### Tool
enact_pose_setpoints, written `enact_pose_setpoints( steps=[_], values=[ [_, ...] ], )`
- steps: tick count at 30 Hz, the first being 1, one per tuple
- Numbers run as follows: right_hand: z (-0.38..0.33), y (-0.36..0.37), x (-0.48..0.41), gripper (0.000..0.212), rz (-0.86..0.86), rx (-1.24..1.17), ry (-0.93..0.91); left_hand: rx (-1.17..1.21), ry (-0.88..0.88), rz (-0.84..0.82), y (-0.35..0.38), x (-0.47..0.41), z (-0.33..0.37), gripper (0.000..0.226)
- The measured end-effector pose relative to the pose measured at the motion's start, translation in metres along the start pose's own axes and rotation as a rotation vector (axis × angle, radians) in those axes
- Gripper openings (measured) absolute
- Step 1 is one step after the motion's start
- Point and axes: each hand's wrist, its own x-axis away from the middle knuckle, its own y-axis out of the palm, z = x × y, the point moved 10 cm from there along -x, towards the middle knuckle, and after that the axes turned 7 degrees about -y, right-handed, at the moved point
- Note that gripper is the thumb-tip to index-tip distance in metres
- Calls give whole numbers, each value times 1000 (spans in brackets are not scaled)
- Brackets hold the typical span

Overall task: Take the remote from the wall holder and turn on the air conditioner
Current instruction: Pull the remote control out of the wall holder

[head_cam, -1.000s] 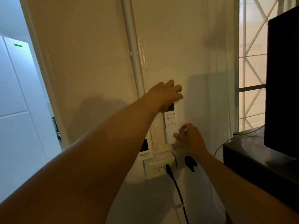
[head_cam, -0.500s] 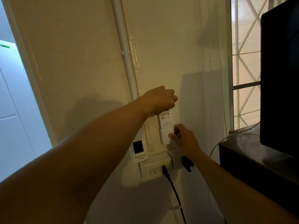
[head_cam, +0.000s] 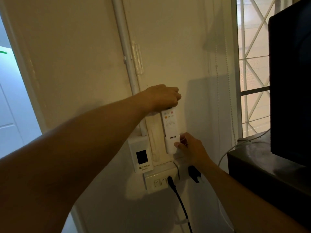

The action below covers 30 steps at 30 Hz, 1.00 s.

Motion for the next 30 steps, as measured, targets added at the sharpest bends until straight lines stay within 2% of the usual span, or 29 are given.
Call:
enact_pose_setpoints(
  steps=[6, 8, 13, 17, 20, 23, 25, 27, 30],
  values=[
    [-11, -7, 2, 32, 18, -88, -54, -90, -45, 64, -43, 17, -57, 28],
    [-26, -16, 0, 34, 40, -199, -100, -87, -48, 65, -52, 27, -67, 29],
    [-79, -39, -9, 22, 78, -527, -124, -71, -21, 68, -64, 54, -68, 31],
    [-128, -35, -9, 31, -110, -664, -114, -66, -4, 76, -79, 78, -61, 37],
    [-161, -28, 5, 45, -261, -636, -133, -37, -8, 107, -99, 100, -57, 40],
    [-188, -22, 27, 61, -342, -573, -154, 4, -35, 139, -120, 125, -58, 43],
    [-204, -22, 43, 59, -366, -602, -163, 35, -62, 157, -133, 142, -60, 44],
    [-220, -25, 61, 55, -364, -644, -165, 157, -134, 215, -145, 161, -66, 48],
    [-239, -36, 83, 54, -307, -678, -162, 634, -437, 350, -151, 195, -93, 61]
  ],
)
